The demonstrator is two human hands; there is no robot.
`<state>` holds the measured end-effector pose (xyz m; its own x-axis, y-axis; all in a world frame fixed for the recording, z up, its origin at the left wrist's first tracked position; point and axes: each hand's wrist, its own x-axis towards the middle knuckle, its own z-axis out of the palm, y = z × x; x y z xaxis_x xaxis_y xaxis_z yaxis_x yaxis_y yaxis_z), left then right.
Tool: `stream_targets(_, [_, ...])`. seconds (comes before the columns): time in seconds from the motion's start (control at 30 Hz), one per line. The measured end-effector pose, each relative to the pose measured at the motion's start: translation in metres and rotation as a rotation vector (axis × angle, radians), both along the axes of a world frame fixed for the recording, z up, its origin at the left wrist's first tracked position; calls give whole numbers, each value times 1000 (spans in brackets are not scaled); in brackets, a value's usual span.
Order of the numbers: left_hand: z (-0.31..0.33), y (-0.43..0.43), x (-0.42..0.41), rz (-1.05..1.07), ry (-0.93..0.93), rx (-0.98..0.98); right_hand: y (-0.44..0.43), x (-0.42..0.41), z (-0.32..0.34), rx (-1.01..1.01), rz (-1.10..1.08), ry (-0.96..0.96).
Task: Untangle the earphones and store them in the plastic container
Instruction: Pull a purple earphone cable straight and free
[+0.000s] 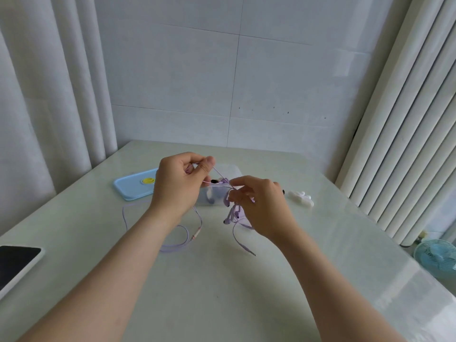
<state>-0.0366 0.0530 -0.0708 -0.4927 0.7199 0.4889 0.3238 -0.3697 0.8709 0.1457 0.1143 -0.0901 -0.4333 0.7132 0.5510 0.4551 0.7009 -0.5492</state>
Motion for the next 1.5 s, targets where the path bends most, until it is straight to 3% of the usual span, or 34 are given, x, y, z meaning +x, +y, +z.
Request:
stream_targets(0.13, [1, 4, 2, -96, -455, -1, -4, 3, 11, -55, 49, 83])
stream_targets(0.27, [4, 2, 2, -178, -497, 2, -8, 3, 17, -149, 111, 66])
stream_targets(0.4, [10, -1, 2, -200, -305, 39, -9, 0, 16, -295, 167, 22])
stream_targets(0.53, [11, -2, 2, -127, -55, 86, -13, 4, 18, -454, 313, 116])
stream_targets(0.93, [2, -1, -7, 245, 324, 161, -1, 17, 21, -667, 396, 226])
stream_targets(1.1, [2, -4, -10, 239, 432, 161, -2, 17, 24, -704, 306, 248])
stream_targets(1.33, [-4, -10, -12, 135, 678, 17, 3, 19, 22, -646, 119, 247])
stream_targets(1.5, [-10, -8, -19, 197, 769, -11, 7, 23, 23, -658, -61, 213])
